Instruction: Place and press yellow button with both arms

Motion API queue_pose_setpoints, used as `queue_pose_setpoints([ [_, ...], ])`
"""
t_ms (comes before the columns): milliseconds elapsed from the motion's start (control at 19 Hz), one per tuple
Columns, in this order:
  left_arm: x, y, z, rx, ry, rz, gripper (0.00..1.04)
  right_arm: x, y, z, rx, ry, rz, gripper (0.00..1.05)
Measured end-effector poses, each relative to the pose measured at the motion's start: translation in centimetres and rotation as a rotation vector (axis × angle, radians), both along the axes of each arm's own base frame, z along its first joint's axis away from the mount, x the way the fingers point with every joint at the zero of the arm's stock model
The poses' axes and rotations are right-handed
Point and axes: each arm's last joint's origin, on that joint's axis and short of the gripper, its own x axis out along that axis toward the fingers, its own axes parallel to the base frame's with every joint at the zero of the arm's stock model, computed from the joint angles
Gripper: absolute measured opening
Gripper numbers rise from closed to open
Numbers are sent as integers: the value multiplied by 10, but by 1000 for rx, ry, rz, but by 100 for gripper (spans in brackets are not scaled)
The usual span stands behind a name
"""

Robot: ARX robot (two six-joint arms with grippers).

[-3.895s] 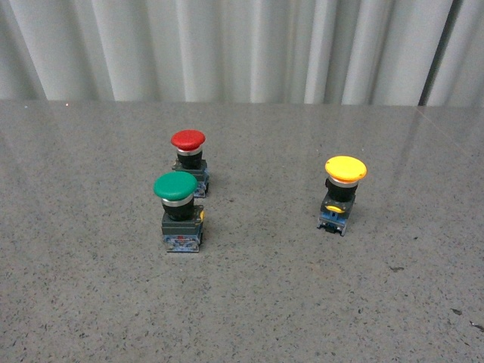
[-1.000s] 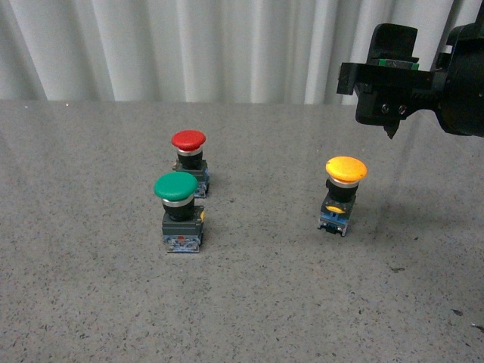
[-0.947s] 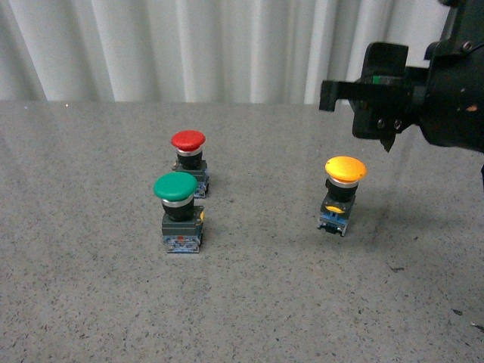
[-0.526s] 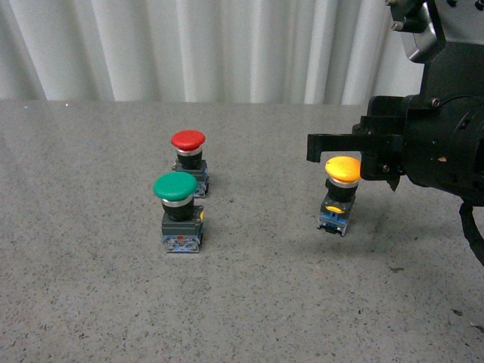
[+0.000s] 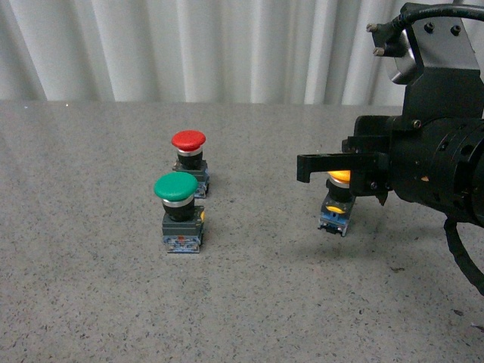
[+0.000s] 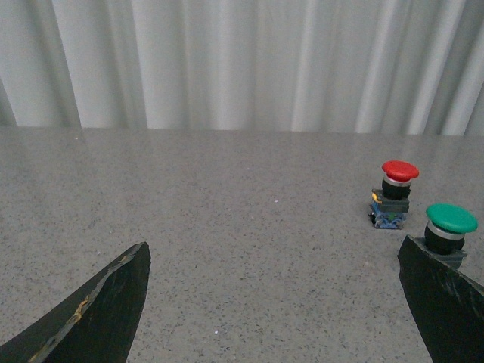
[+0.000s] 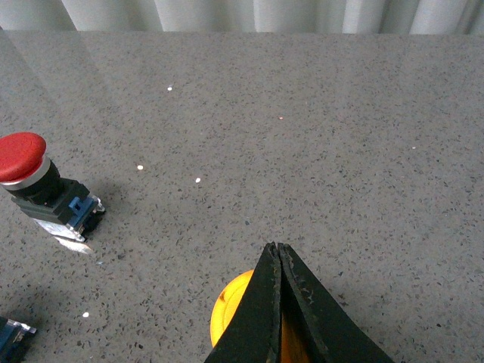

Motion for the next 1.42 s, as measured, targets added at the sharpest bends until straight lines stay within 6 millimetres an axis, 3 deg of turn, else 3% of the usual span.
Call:
queue_pose_setpoints([
  [579,0,0,0,0,0,0,98,1,2,-13,-59,55,8,2],
  [789,0,0,0,0,0,0,98,0,1,-9,-40,13,12,2],
  [947,0,0,0,0,0,0,98,-6,-1,4,18,-75,13,2],
  [1263,0,0,0,0,0,0,98,-26,-9,70,279,-332,17,2],
  [1421,0,0,0,0,0,0,98,-52,-21,72,326,-311,19,2],
])
